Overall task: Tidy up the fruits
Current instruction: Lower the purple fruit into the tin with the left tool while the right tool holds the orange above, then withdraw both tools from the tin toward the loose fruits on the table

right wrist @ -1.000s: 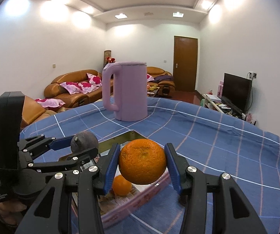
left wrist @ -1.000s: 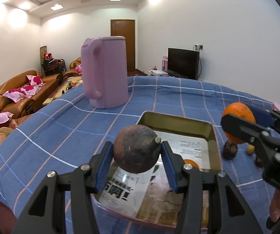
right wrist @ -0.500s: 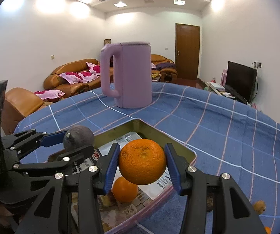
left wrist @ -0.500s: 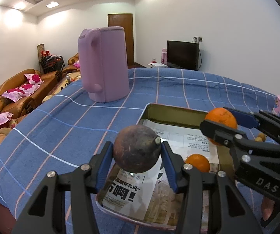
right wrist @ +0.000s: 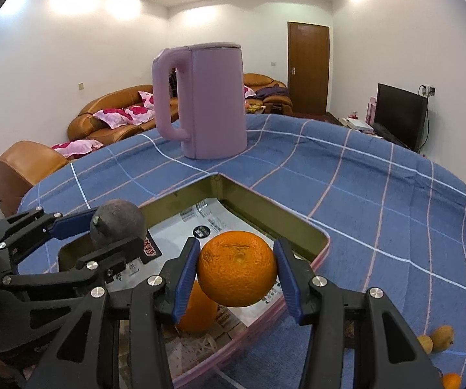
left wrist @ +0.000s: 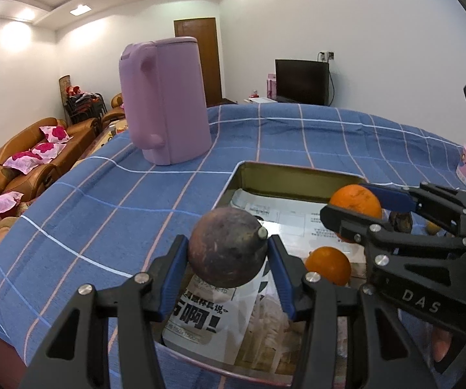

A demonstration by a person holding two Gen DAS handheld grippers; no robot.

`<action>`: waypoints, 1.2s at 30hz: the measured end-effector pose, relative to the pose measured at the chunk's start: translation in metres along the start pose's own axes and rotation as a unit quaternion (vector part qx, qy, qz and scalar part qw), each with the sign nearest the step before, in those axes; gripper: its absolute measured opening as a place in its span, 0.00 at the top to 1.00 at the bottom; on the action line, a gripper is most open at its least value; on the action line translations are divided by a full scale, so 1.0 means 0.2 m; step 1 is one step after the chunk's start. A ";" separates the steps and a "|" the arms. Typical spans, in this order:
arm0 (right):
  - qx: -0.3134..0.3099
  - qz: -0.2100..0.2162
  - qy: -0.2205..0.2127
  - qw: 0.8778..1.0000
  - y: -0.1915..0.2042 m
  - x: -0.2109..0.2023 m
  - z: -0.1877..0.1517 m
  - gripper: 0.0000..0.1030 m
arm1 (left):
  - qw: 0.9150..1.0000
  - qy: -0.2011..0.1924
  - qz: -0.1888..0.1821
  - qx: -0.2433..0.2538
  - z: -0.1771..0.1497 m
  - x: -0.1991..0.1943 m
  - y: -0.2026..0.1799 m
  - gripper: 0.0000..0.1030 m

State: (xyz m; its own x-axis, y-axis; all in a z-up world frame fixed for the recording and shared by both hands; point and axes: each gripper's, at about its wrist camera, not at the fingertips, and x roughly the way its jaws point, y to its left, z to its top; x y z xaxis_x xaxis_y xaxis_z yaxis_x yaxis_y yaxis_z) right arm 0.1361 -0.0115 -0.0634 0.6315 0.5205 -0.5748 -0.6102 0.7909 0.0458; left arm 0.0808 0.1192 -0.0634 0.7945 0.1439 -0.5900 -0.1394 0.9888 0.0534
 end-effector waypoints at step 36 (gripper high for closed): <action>0.042 -0.052 -0.018 0.998 -0.18 -0.37 -0.16 0.40 | 0.999 -0.038 -0.025 0.022 0.02 -0.20 -0.19 0.15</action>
State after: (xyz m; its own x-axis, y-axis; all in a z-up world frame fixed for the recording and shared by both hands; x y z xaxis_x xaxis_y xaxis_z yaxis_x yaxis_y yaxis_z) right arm 0.0965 -0.0897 -0.0476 0.7064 0.4443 -0.5510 -0.4993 0.8646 0.0569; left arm 0.0564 0.0750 -0.0379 0.8429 0.0946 -0.5297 -0.0727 0.9954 0.0621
